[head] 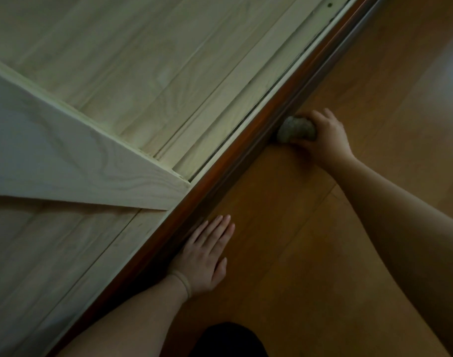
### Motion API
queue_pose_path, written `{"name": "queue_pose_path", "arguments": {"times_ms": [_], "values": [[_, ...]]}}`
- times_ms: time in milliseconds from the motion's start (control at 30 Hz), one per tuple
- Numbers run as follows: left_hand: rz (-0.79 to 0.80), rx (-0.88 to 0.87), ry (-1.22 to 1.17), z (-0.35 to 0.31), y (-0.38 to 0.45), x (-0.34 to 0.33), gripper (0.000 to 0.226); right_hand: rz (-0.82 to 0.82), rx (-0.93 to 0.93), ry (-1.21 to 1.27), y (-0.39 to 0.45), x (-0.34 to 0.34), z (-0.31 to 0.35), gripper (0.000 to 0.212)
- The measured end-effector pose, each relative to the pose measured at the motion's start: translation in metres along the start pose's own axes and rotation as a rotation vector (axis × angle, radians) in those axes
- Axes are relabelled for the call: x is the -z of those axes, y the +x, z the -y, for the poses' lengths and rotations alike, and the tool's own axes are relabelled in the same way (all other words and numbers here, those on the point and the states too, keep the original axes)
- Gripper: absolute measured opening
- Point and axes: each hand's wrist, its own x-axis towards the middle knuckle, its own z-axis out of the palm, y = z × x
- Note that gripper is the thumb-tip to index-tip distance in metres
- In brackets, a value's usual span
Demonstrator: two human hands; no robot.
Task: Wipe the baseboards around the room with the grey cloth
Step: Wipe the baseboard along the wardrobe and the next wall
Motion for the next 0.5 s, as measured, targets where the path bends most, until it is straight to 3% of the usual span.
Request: {"name": "queue_pose_path", "arguments": {"times_ms": [100, 233, 500], "values": [[0.003, 0.007, 0.025, -0.001, 0.001, 0.002, 0.075, -0.136, -0.175, 0.098, 0.022, 0.016, -0.001, 0.048], [0.010, -0.001, 0.040, -0.002, 0.001, 0.006, 0.073, -0.181, -0.254, 0.112, 0.015, 0.009, 0.004, 0.046], [-0.009, -0.018, 0.004, -0.005, 0.003, 0.009, 0.072, -0.127, -0.091, 0.203, -0.094, -0.040, 0.008, 0.055]]}}
